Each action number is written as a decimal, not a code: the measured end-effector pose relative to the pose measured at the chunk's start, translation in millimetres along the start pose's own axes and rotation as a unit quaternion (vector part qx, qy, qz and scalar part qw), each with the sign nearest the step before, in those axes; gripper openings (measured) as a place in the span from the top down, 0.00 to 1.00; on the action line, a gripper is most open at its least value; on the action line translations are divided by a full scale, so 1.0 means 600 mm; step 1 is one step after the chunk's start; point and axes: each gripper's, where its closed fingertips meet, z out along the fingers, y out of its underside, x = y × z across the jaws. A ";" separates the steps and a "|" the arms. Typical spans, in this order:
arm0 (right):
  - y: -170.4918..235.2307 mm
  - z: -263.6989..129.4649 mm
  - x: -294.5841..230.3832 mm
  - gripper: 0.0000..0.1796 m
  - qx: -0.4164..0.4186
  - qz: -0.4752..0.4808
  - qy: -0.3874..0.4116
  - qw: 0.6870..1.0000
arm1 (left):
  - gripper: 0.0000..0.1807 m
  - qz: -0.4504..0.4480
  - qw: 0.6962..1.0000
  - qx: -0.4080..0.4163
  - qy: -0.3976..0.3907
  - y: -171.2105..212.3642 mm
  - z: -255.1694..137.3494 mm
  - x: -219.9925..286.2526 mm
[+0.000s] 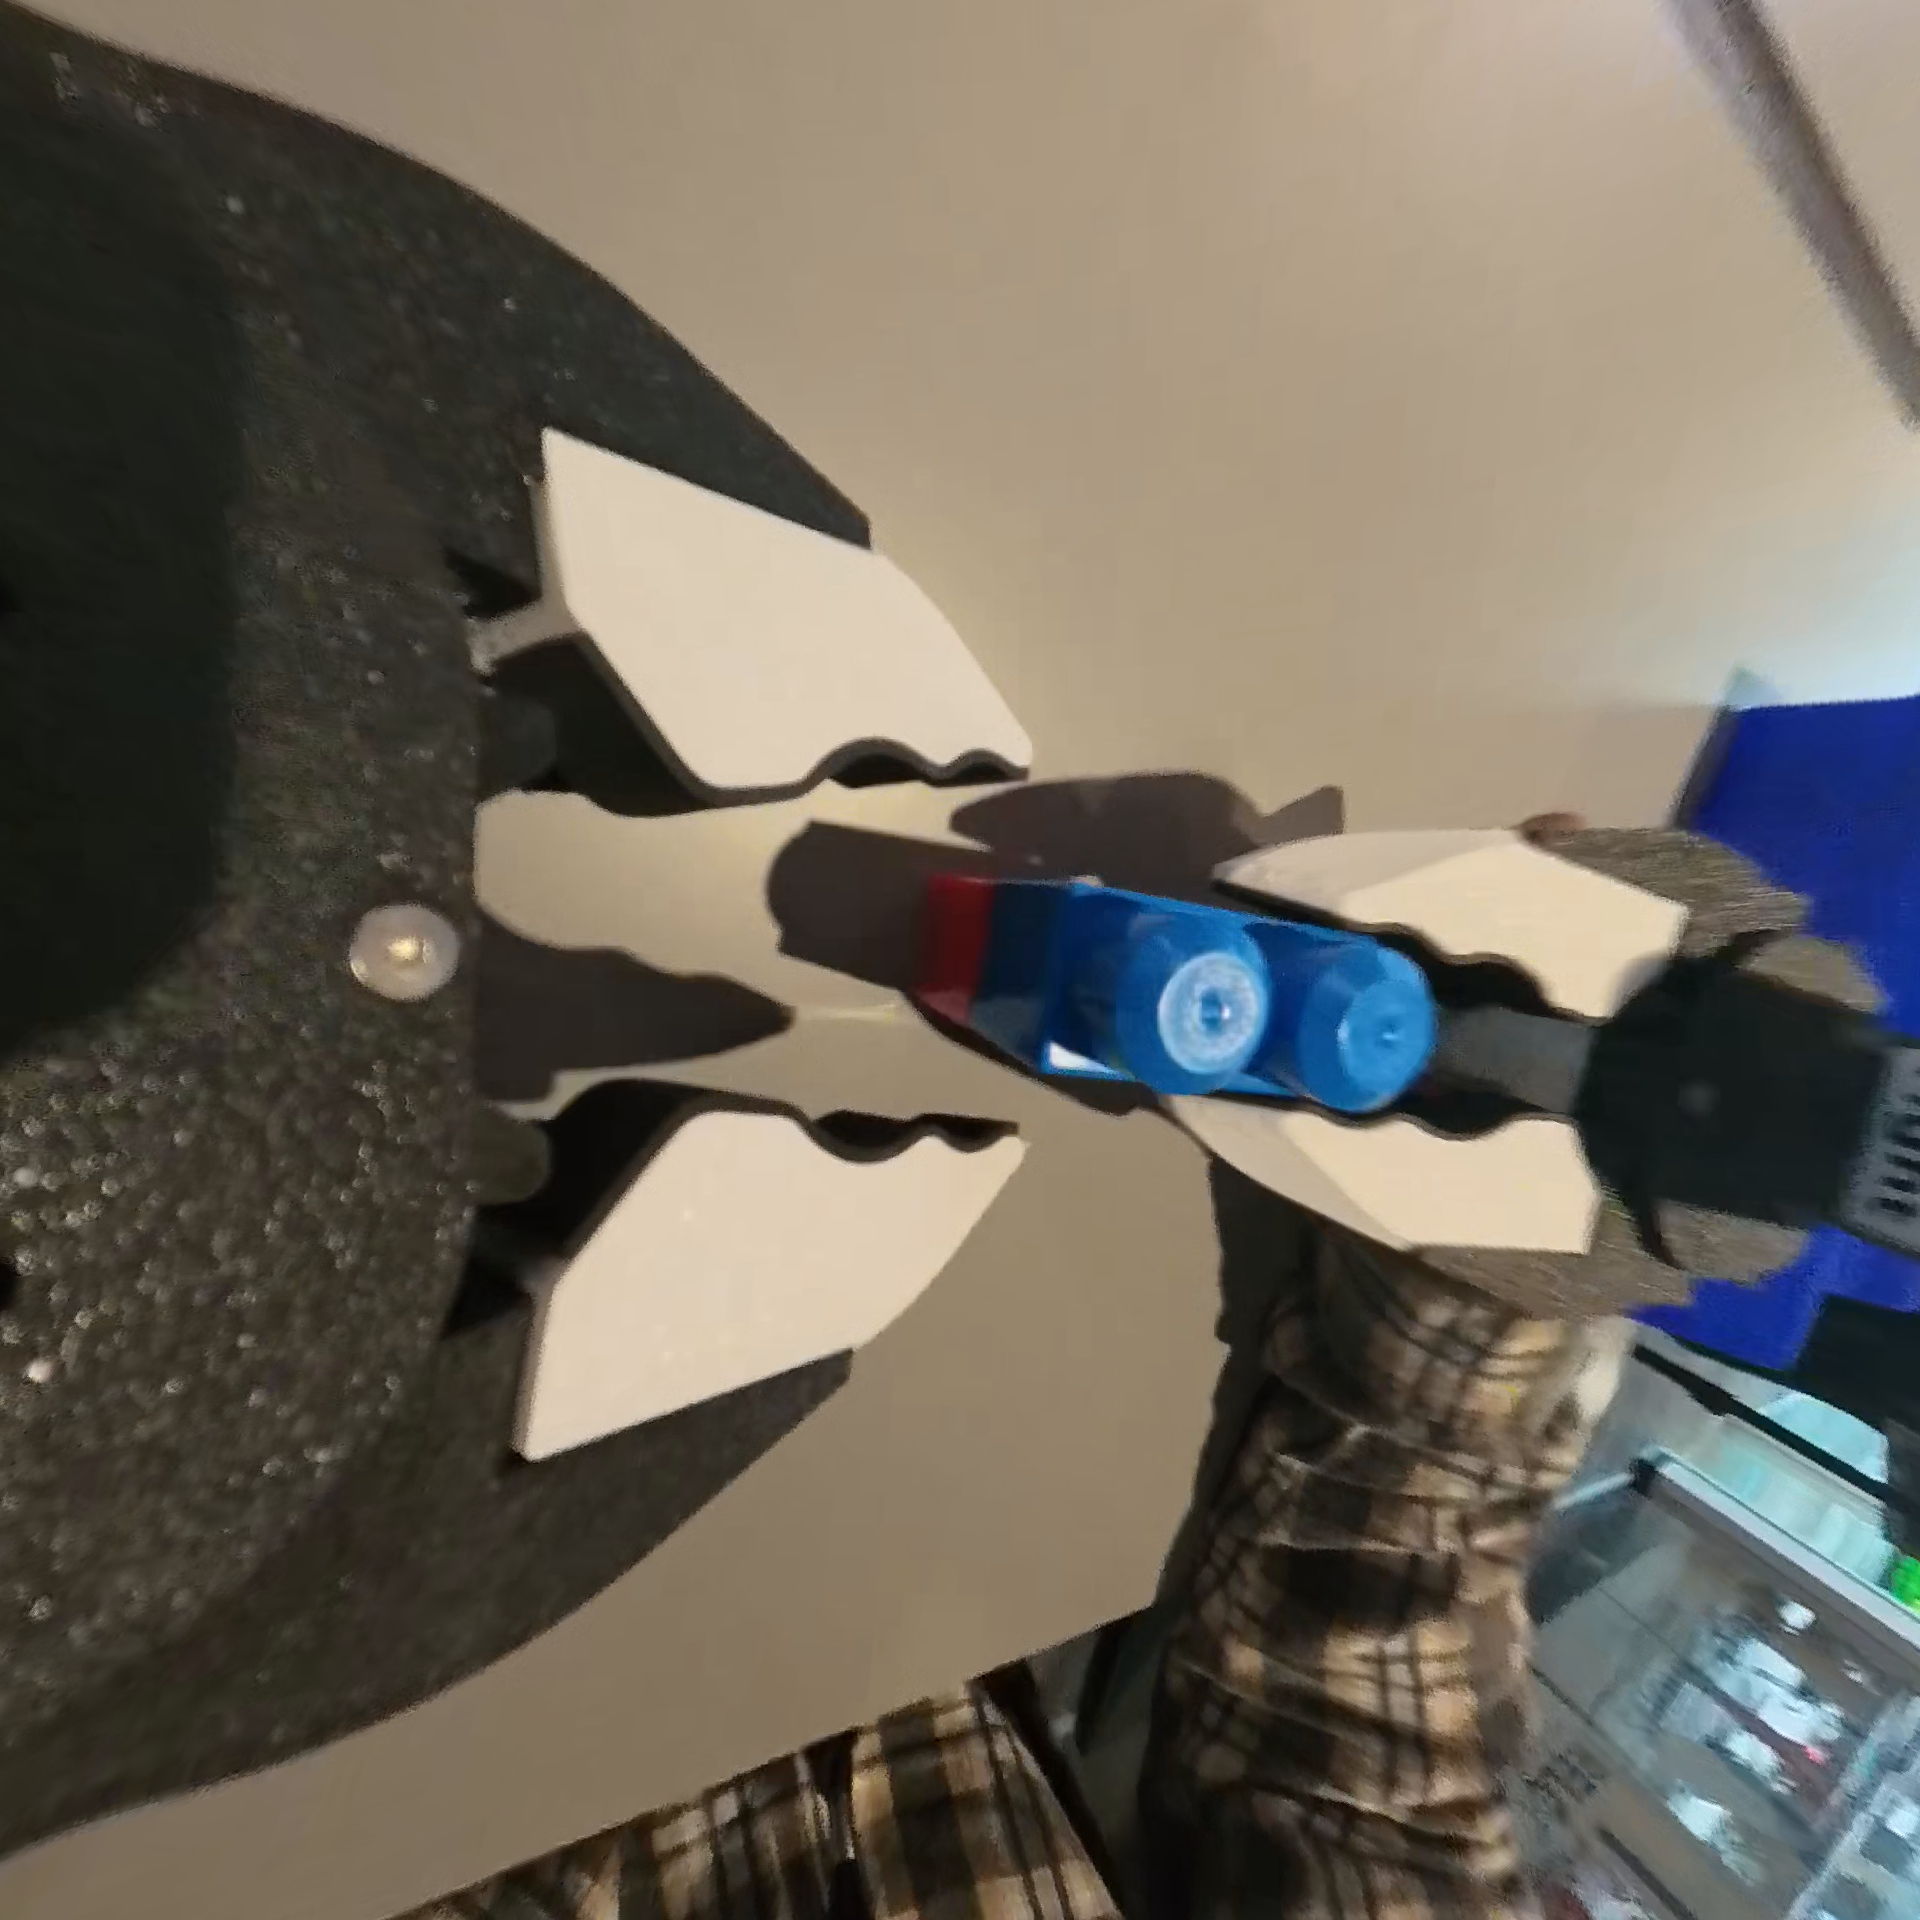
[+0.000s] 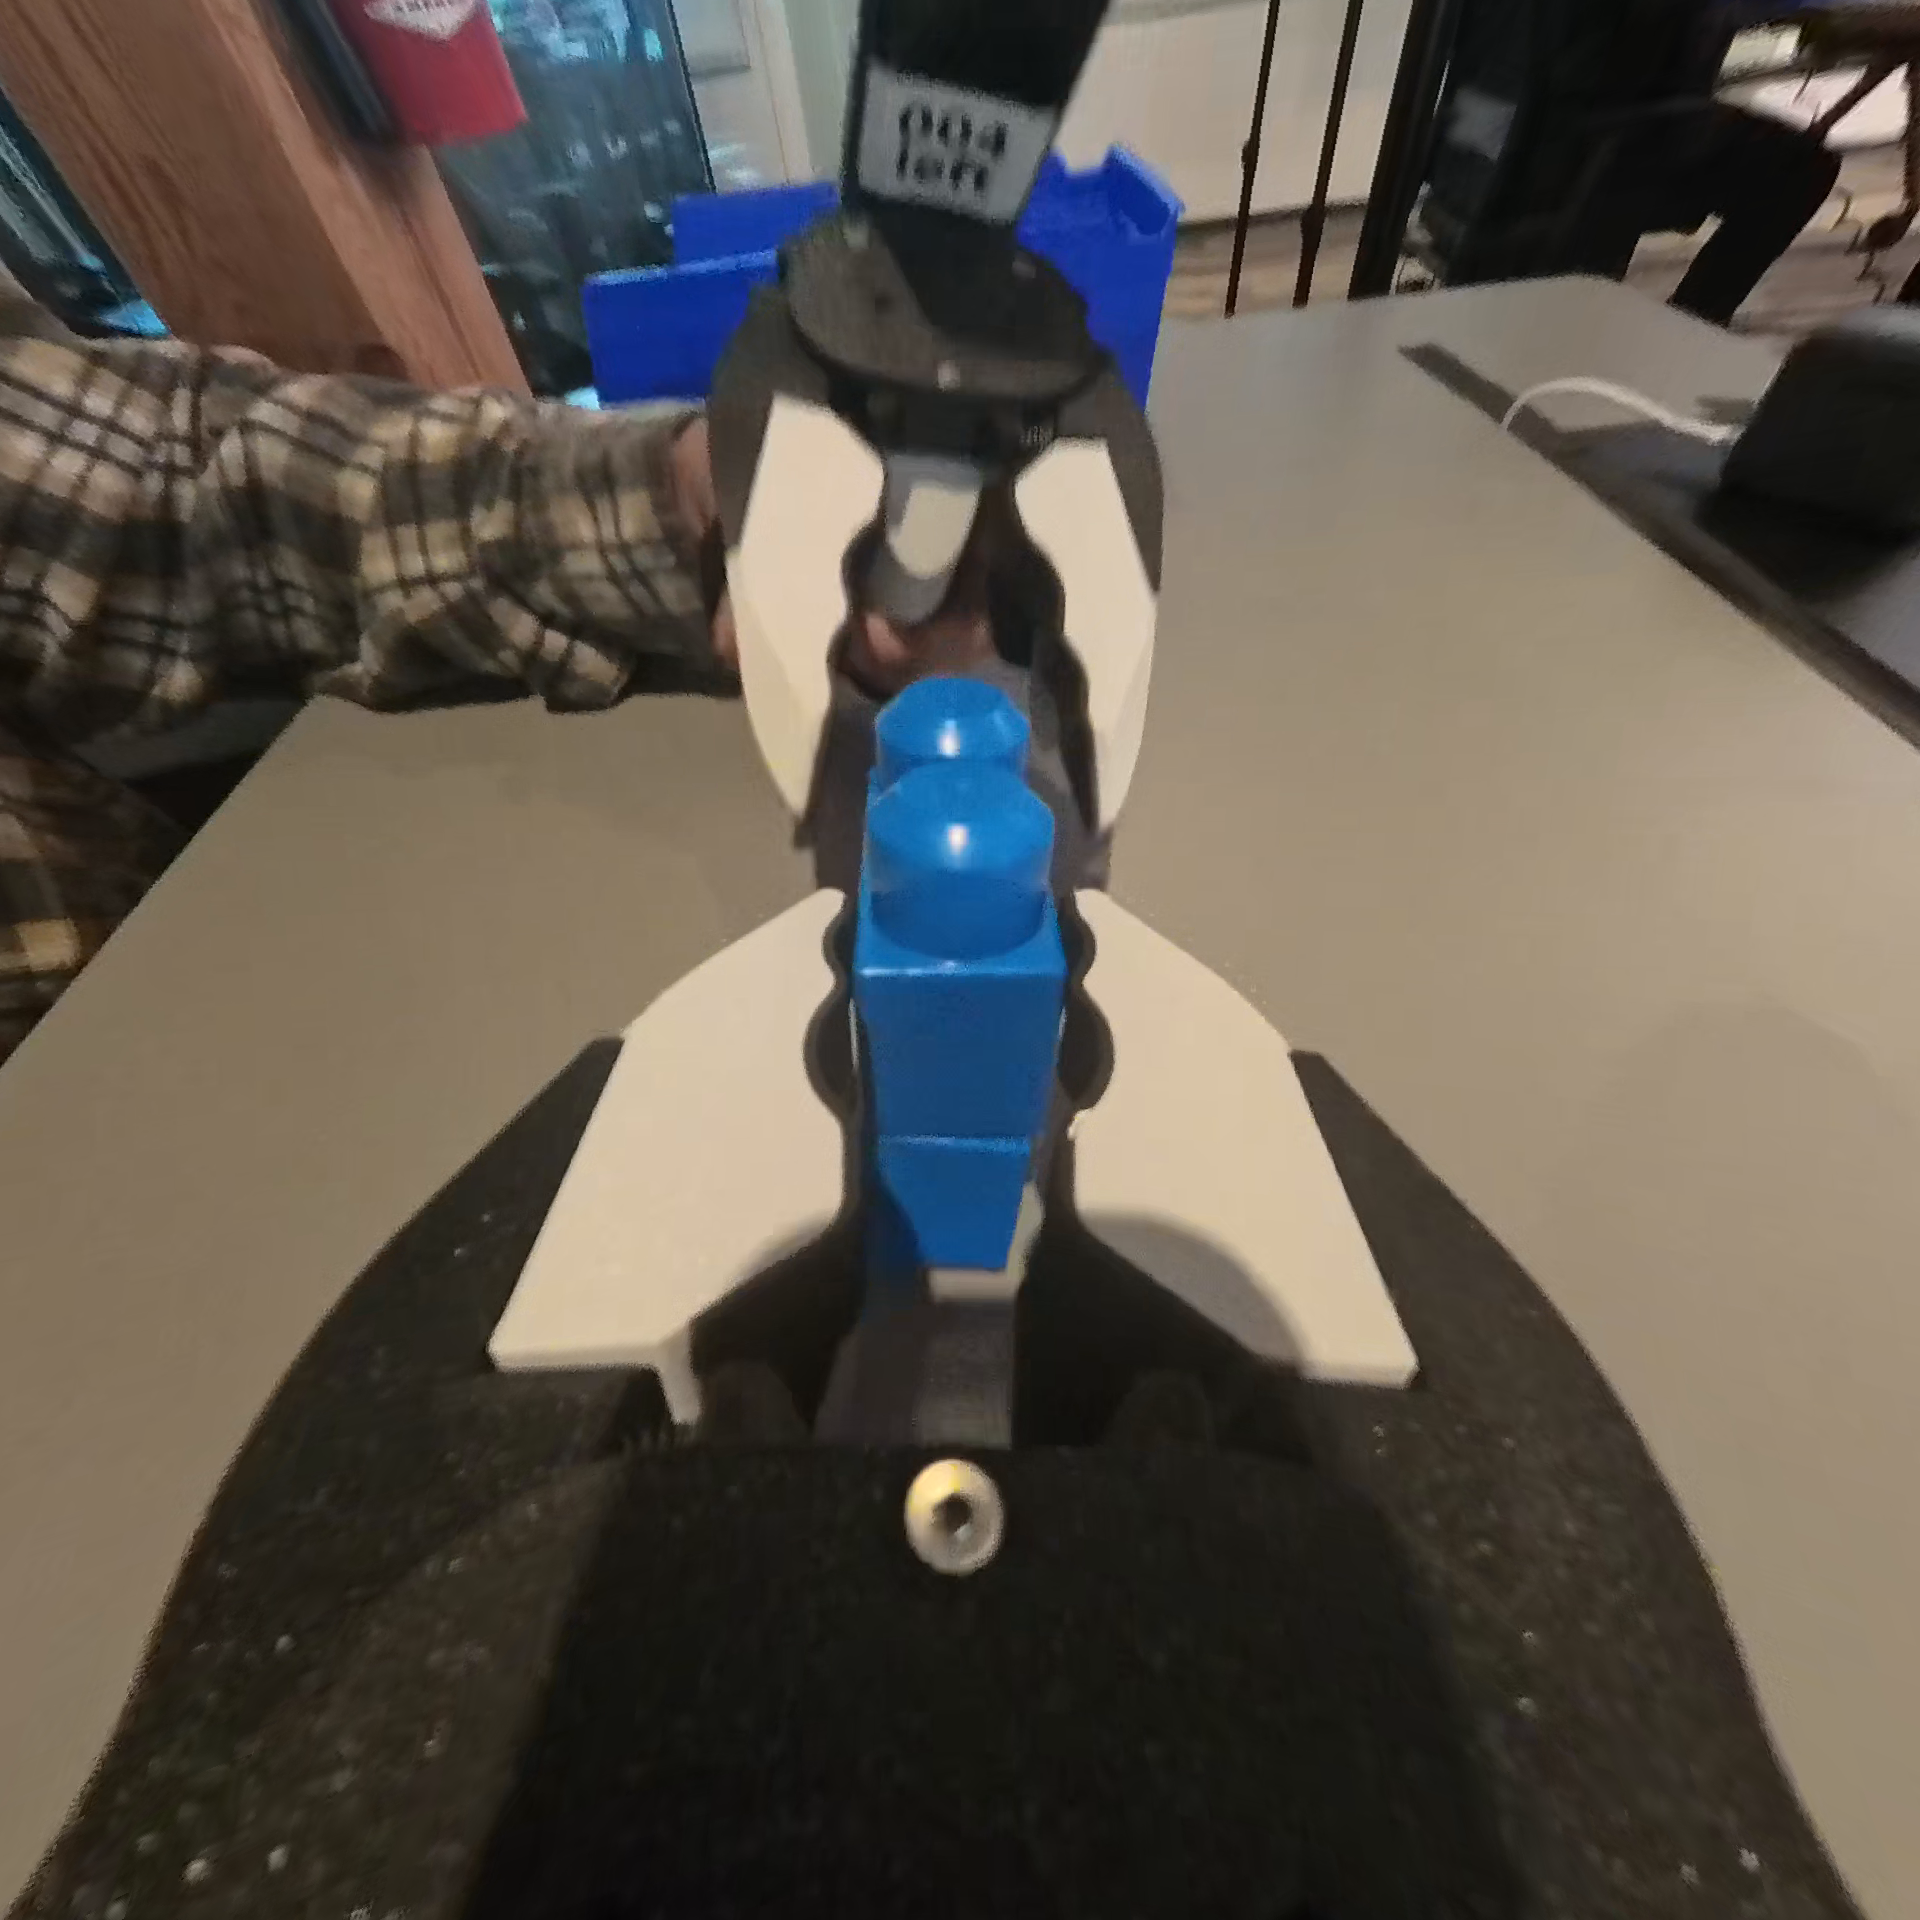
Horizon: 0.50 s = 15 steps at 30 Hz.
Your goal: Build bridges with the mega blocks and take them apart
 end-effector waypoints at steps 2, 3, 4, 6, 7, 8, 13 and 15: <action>0.019 0.001 -0.002 0.80 -0.042 -0.003 -0.002 0.999 | 0.68 0.003 1.000 0.020 -0.005 -0.014 -0.009 0.000; 0.028 0.001 -0.002 0.78 -0.062 -0.004 -0.001 0.998 | 0.69 0.007 1.000 0.023 -0.009 -0.018 -0.011 0.001; 0.036 0.001 -0.001 0.72 -0.082 -0.002 0.004 0.997 | 0.70 0.012 1.000 0.024 -0.012 -0.020 -0.012 0.002; 0.041 -0.002 -0.002 0.66 -0.100 -0.001 0.008 0.995 | 0.70 0.021 0.999 0.026 -0.015 -0.026 -0.013 0.005; 0.036 -0.005 -0.003 0.66 -0.099 -0.003 0.010 0.995 | 0.70 0.024 0.999 0.027 -0.016 -0.029 -0.014 0.007; 0.029 -0.008 -0.004 0.67 -0.093 -0.007 0.013 0.996 | 0.70 0.028 0.999 0.028 -0.018 -0.033 -0.016 0.009; -0.002 -0.014 -0.012 0.68 -0.081 -0.016 0.013 0.996 | 0.70 0.034 0.999 0.038 -0.012 -0.043 -0.017 0.019; -0.008 -0.011 -0.015 0.72 -0.088 -0.025 0.012 0.996 | 0.70 0.034 0.999 0.035 -0.008 -0.039 -0.013 0.021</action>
